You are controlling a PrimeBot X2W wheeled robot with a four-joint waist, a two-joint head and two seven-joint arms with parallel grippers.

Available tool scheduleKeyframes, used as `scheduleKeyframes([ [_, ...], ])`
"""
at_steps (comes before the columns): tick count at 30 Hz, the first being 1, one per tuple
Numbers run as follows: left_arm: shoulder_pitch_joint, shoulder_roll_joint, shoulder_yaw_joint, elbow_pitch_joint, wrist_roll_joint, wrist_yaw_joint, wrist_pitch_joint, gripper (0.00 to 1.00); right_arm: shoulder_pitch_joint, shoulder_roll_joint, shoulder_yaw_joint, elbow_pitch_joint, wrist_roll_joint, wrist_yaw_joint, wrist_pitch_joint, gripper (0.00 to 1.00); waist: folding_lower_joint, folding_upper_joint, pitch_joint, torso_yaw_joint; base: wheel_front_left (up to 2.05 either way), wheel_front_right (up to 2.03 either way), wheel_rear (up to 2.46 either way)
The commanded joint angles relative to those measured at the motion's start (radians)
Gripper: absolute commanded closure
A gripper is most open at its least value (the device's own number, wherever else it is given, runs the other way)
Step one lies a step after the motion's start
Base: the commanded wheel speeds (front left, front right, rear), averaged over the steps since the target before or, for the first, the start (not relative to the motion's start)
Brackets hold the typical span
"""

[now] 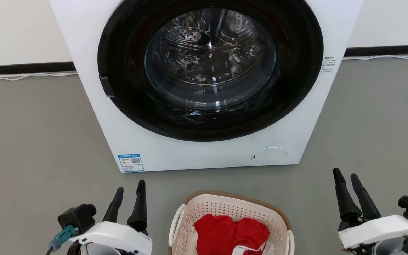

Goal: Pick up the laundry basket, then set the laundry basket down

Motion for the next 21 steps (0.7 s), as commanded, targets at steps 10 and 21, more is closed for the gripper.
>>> scheduleKeyframes([
  [10,-0.058,0.008,-0.003,-0.052,0.119,0.028,-0.041,0.0,-0.05,-0.042,0.036,-0.033,-0.117,0.006,-0.043,0.0,0.0,0.0,0.004,-0.003,0.0,0.0,0.0],
  [21,-0.063,0.01,-0.028,-0.066,0.236,0.054,-0.073,0.0,-0.054,-0.058,0.038,-0.032,-0.234,0.006,-0.075,0.0,0.0,0.0,0.006,-0.006,0.0,0.0,0.0],
])
